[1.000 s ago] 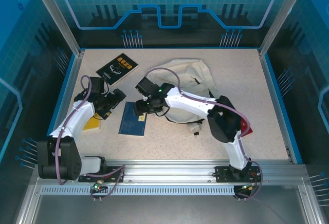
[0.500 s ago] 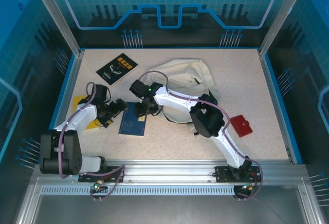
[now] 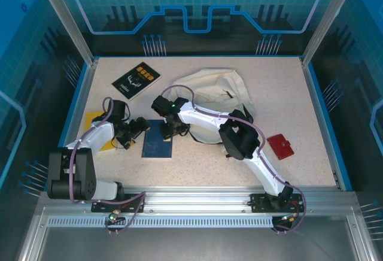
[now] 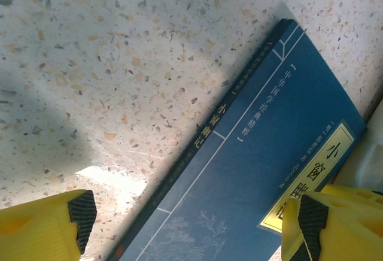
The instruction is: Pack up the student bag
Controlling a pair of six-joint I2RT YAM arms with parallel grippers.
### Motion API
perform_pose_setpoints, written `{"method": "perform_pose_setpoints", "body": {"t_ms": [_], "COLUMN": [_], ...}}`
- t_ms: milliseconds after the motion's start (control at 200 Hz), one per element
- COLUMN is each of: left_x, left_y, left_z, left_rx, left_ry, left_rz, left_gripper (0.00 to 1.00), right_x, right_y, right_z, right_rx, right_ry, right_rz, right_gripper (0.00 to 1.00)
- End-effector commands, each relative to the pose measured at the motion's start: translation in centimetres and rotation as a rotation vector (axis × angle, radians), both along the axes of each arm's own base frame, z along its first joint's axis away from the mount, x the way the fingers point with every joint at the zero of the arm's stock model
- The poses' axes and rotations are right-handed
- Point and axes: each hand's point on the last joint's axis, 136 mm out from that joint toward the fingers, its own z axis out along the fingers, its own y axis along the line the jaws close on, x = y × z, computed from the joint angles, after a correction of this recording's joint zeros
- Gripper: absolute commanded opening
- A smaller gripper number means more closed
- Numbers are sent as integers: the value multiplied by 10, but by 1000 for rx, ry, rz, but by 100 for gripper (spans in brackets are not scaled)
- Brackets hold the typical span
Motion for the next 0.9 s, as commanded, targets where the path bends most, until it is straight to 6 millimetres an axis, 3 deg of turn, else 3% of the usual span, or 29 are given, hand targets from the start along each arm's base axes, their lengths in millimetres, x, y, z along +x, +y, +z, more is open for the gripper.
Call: {"method": "perform_pose_setpoints", "body": {"t_ms": [0,240,535,895], "left_x": [-3,-7,-19,-13], "left_y": [-7,-22,-26,-63], "left_z": [4,1,-20,-15], "left_rx": [-47,-97,-103,-227], "left_ry": [-20,1,67,49], "left_rz": [-31,-80,-105,-236], "left_gripper": [87,76,62,64], "right_x": [9,-7,-9,-10], "right_y": [-45,-9,-18,-12], "right_z": [-19,-3,-13,-19], "right_rx": [-164,63,51,116], "right_ry": [1,141,186,251], "right_rz": [23,-16,-113,-134], "right_gripper": [45,45,41,38]}}
